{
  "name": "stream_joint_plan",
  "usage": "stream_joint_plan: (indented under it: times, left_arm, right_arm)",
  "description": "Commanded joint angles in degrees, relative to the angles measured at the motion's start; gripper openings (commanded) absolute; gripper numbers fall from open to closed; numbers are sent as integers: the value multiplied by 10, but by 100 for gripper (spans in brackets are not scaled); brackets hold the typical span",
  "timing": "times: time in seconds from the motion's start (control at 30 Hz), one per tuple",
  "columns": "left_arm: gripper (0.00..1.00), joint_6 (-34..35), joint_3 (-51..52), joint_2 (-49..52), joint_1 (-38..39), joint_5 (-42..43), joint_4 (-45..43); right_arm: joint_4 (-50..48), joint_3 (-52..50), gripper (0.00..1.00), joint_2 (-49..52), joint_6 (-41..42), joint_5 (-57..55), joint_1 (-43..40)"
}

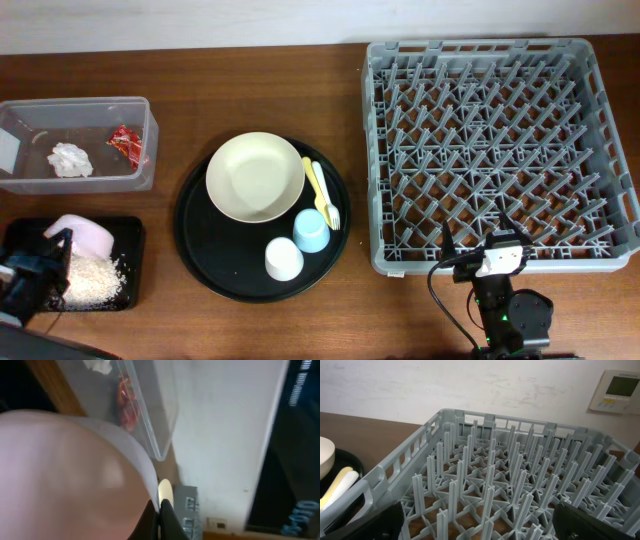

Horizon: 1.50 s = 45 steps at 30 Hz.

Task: Sort waste into correct bins and load items into the dishwasher rack
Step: 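Carry the pink bowl left and tip the rice onto the black tray, then place the empty pink bowl onto the beige plate with left gripper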

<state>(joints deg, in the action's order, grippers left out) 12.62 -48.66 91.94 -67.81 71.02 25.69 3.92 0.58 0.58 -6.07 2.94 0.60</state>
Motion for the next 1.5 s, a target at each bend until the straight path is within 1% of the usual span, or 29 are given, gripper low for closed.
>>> stream_joint_plan:
  times: [0.0,0.1,0.17,0.23,0.3,0.37,0.47,0.57,0.6,0.67,0.77,0.83,0.93,0.97,1.0,1.03,1.07,1.13,1.2,1.27,1.3,1.33,1.37,1.4,1.43,1.47]
  left_arm:
    - [1,78,-44,-90,46,-92,17]
    - [0,77,-91,-145,109,-184,80]
    - [0,70,-119,-177,189,-246,112]
    - [1,70,-125,-191,260,-281,115]
    - [0,66,-125,-196,390,-355,110]
    - [0,52,-125,-196,482,-429,101]
    - [0,5,-125,-189,657,-586,69]
    - [0,5,-125,-160,761,-678,46]
    - [0,5,-125,-144,786,-693,37]
    - [0,5,-125,-85,832,-694,10]
    - [0,5,-125,-3,862,-694,-29]
    - [0,5,-125,40,868,-694,-49]
    - [0,5,-125,58,869,-694,-55]
    - [11,5,-127,56,869,-694,-58]
    - [43,5,-130,54,869,-693,-57]
    - [60,5,-137,44,869,-693,-57]
    - [62,5,-143,35,869,-693,-55]
    - [63,5,-166,3,869,-691,-44]
    - [64,5,-205,-53,868,-701,-7]
    - [68,5,-230,-101,862,-751,39]
    - [72,5,-237,-128,854,-785,69]
    - [75,6,-241,-156,841,-816,100]
    - [75,6,-242,-183,823,-841,128]
    - [77,7,-242,-218,790,-866,166]
    - [80,12,-242,-241,758,-878,191]
    - [86,12,-242,-260,725,-878,210]
  right_arm:
    - [3,-3,98,-3,1,-2,-2]
    - [3,-3,98,-3,1,-2,-2]
    - [3,-3,98,-3,1,-2,-2]
    - [3,-3,98,-3,1,-2,-2]
    - [3,-3,98,-3,1,-2,-2]
    - [3,-3,98,-3,1,-2,-2]
    - [3,-3,98,-3,1,-2,-2]
    - [3,-3,98,-3,1,-2,-2]
    - [3,-3,98,-3,1,-2,-2]
    - [3,-3,98,-3,1,-2,-2]
    - [3,-3,98,-3,1,-2,-2]
    - [3,-3,98,-3,1,-2,-2]
    - [3,-3,98,-3,1,-2,-2]
    - [3,-3,98,-3,1,-2,-2]
    - [3,-3,98,-3,1,-2,-2]
    - [3,-3,98,-3,1,-2,-2]
    - [3,-3,98,-3,1,-2,-2]
    - [3,-3,98,-3,1,-2,-2]
    - [3,-3,98,-3,1,-2,-2]
    - [3,-3,98,-3,1,-2,-2]
    - [3,-3,98,-3,1,-2,-2]
    - [3,-3,98,-3,1,-2,-2]
    - [3,-3,98,-3,1,-2,-2]
    - [3,-3,98,-3,1,-2,-2]
    - [3,-3,98,-3,1,-2,-2]
    - [3,-3,98,-3,1,-2,-2]
